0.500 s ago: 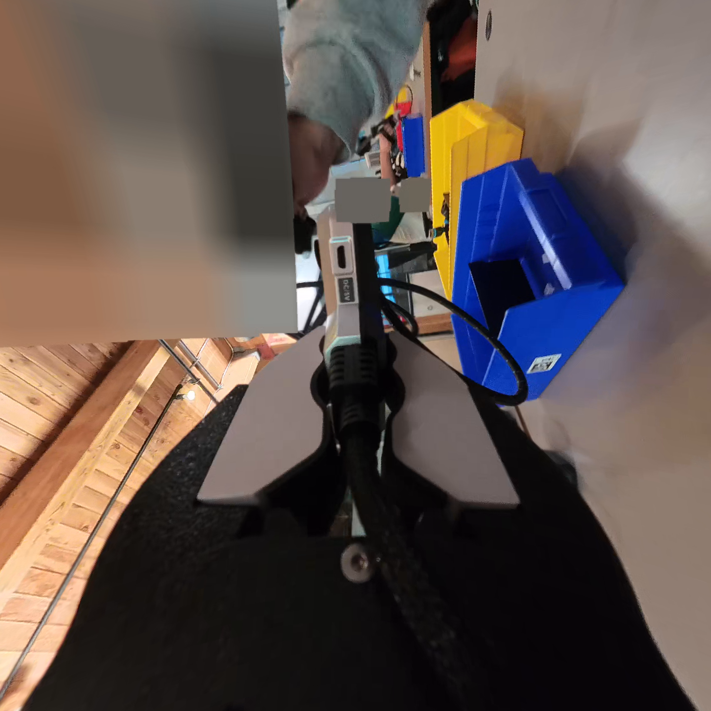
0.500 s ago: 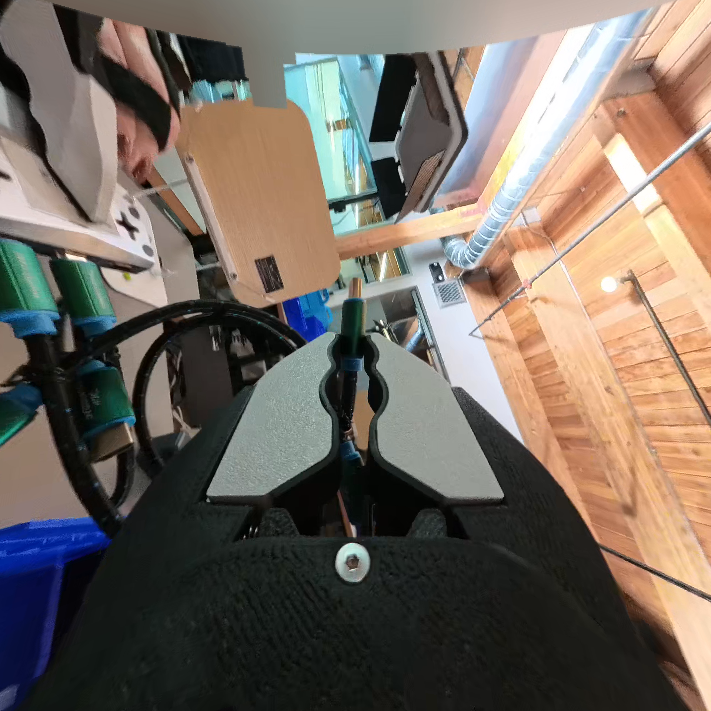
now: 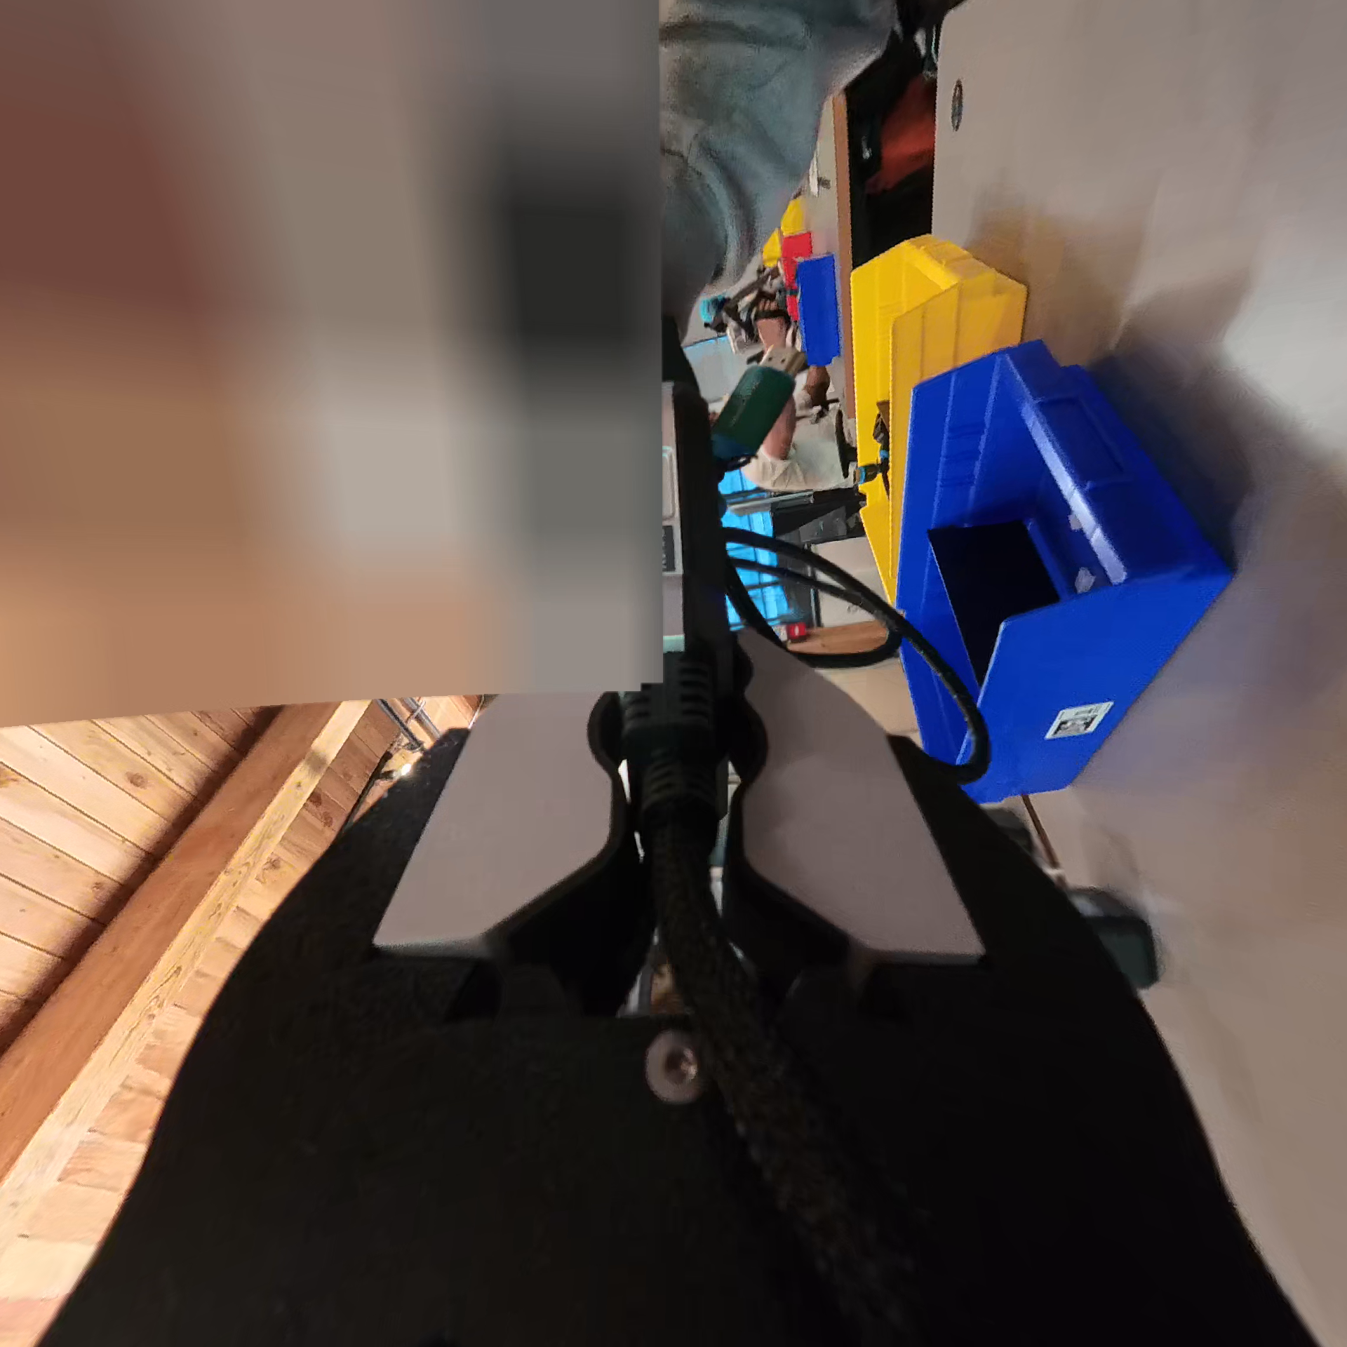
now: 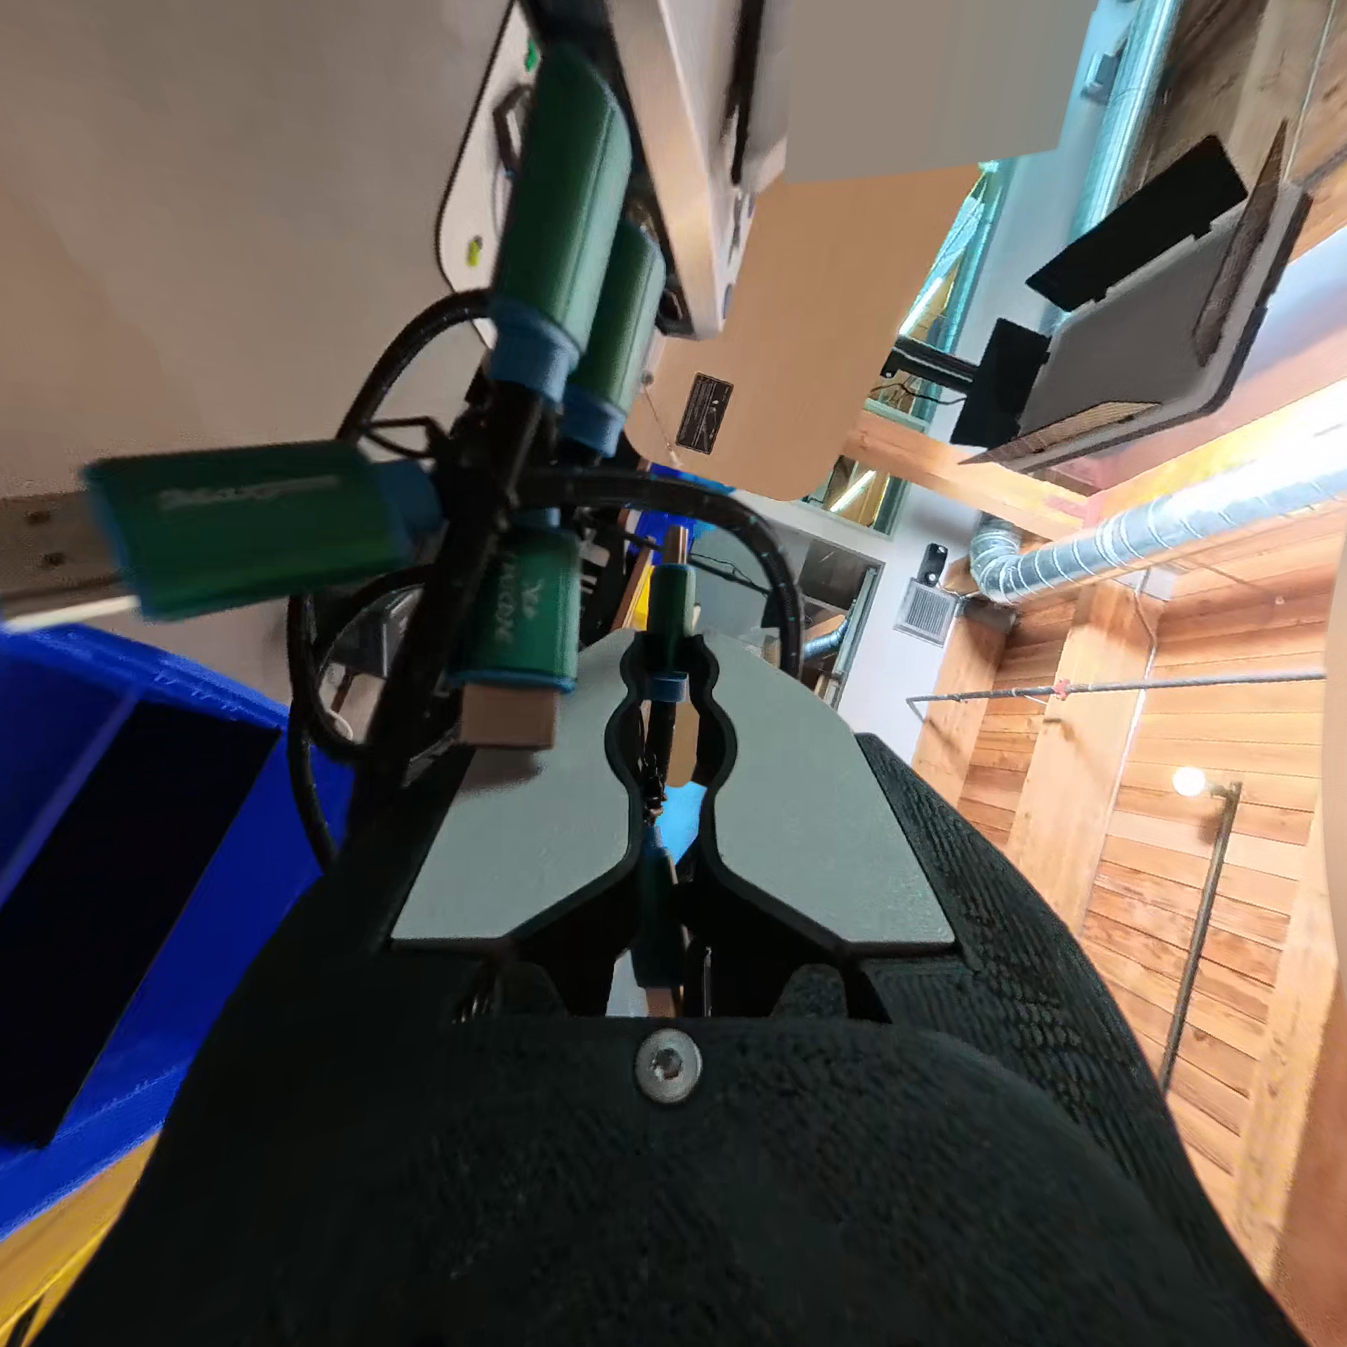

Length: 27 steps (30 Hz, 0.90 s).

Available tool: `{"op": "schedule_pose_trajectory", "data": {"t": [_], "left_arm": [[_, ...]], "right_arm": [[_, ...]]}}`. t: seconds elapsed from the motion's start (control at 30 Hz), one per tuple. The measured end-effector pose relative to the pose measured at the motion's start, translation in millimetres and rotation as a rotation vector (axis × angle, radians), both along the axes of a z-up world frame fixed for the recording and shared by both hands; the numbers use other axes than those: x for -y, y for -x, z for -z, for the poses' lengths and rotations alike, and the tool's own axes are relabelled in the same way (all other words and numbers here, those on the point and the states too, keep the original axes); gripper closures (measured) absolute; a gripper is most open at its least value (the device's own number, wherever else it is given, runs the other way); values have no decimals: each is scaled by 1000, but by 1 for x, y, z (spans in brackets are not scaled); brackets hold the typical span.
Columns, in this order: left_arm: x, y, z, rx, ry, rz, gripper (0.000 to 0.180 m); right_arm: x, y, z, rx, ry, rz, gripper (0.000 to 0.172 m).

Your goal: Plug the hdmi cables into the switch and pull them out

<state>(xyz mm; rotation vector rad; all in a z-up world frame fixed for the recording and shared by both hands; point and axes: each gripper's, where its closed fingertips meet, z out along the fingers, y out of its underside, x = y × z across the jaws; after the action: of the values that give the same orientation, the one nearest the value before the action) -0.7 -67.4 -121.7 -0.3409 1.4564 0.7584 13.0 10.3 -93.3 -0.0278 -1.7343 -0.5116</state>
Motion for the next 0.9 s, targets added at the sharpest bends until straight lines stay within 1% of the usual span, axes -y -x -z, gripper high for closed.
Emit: {"op": "schedule_pose_trajectory", "data": {"t": [0.1,0.2,0.37,0.6,0.9], "left_arm": [[6,-8,3,-4,13,44,158],[6,-8,4,-11,13,45,158],[11,-11,3,17,47,99,157],[7,-11,7,9,65,84,157],[4,-8,8,3,88,51,158]], "right_arm": [[12,6,0,-9,-4,-22,161],[22,8,4,14,-7,-55,161],[39,7,10,83,60,-127,161],[35,7,16,122,50,-117,162],[22,10,14,61,98,-89,161]]}}
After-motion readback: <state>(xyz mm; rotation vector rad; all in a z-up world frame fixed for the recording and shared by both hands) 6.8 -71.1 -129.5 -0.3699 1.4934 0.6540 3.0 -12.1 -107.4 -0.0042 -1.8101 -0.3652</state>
